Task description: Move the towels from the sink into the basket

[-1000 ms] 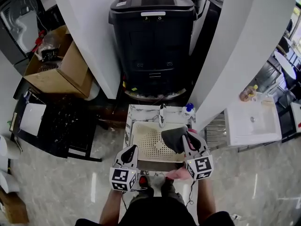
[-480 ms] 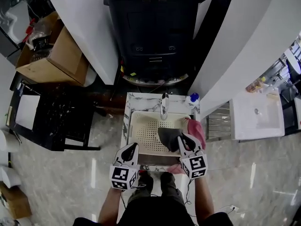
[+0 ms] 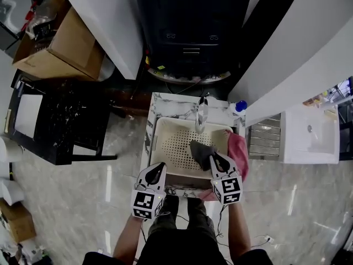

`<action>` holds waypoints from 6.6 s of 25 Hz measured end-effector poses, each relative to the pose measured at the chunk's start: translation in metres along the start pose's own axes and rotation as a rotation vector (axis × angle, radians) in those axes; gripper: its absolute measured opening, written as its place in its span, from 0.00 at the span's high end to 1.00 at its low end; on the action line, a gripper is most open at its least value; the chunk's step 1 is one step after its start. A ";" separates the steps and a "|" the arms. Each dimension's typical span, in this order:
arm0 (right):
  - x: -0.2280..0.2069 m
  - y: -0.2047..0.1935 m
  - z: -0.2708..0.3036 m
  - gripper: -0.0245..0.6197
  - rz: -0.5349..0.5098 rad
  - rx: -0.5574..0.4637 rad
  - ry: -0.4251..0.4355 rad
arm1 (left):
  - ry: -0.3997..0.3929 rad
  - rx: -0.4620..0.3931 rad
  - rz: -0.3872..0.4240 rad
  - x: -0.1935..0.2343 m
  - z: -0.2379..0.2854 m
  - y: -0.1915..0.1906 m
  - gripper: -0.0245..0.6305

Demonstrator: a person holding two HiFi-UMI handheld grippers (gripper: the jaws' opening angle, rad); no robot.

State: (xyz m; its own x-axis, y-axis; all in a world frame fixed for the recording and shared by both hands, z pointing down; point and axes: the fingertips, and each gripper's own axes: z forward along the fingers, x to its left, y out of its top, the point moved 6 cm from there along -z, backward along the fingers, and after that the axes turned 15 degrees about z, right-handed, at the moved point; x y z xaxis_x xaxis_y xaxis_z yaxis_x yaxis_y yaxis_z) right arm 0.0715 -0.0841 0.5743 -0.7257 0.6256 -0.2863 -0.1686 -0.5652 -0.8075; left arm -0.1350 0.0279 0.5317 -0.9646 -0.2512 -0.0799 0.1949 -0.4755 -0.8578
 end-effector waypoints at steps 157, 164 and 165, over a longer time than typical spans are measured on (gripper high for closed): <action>-0.098 -0.071 -0.133 0.89 0.258 -0.047 -0.309 | -0.309 -0.020 0.195 -0.129 0.074 0.047 0.95; -0.090 -0.029 -0.141 0.89 0.177 -0.125 -0.324 | -0.273 -0.060 0.193 -0.116 0.059 0.062 0.95; -0.088 -0.022 -0.143 0.89 0.165 -0.136 -0.325 | -0.265 -0.067 0.191 -0.113 0.056 0.065 0.95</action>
State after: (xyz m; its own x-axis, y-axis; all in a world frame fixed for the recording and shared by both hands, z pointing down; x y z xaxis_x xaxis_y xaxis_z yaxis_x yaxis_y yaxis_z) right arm 0.2345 -0.0495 0.5437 -0.9128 0.3168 -0.2577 0.0426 -0.5539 -0.8315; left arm -0.0032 -0.0218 0.5136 -0.8302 -0.5455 -0.1151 0.3473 -0.3445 -0.8722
